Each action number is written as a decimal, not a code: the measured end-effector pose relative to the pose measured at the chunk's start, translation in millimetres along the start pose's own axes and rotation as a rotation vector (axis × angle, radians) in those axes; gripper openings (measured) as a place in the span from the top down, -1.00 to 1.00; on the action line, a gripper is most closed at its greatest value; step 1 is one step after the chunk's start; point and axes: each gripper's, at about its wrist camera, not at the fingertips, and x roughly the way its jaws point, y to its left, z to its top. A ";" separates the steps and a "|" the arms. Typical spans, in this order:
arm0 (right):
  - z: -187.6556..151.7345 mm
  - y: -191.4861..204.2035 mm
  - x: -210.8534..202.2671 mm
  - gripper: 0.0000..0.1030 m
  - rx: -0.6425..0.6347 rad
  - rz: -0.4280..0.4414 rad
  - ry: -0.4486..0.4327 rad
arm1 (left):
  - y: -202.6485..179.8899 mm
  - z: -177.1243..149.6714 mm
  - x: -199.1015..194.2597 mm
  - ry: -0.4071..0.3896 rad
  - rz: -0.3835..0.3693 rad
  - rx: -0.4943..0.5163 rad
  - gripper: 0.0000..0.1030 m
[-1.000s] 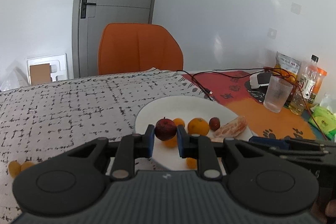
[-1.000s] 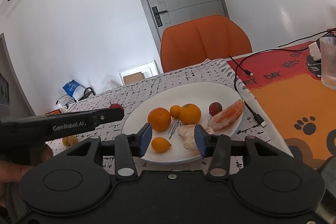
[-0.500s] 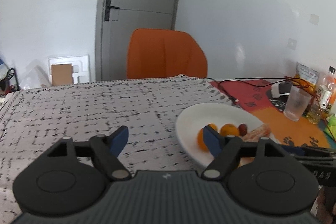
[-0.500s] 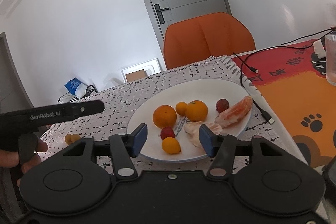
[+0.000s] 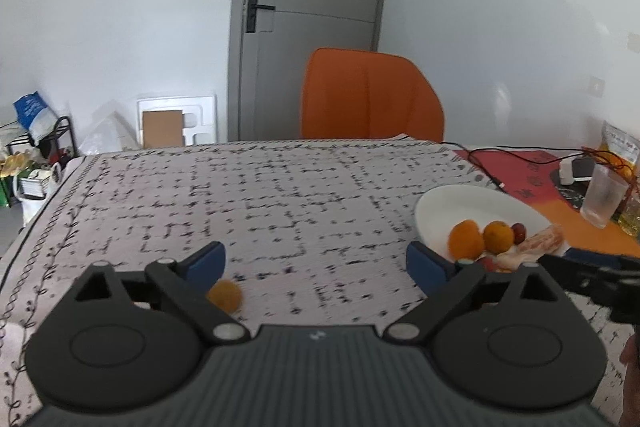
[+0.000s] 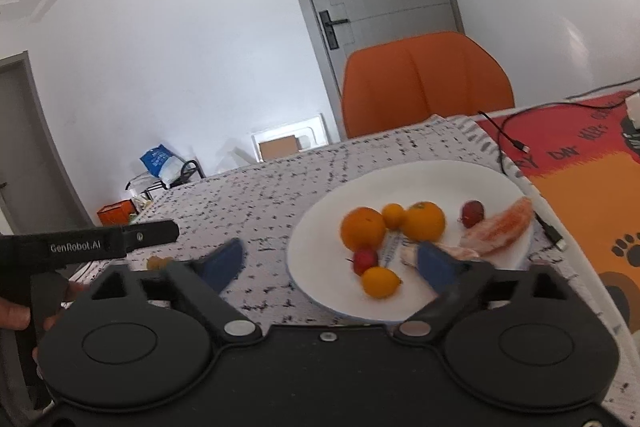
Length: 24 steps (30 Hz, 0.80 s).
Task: Organize fruits
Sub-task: 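Move both open tools to the two small yellow fruits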
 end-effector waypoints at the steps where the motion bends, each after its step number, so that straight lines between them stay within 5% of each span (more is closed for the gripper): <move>1: 0.0 2.7 0.5 -1.00 -0.007 0.006 -0.008 | 2.9 -1.6 -1.0 0.004 0.006 0.000 -0.95; 24: -1.8 55.7 39.5 -1.00 -0.067 0.120 0.068 | 76.2 -20.1 -16.1 0.047 0.078 -0.096 -0.91</move>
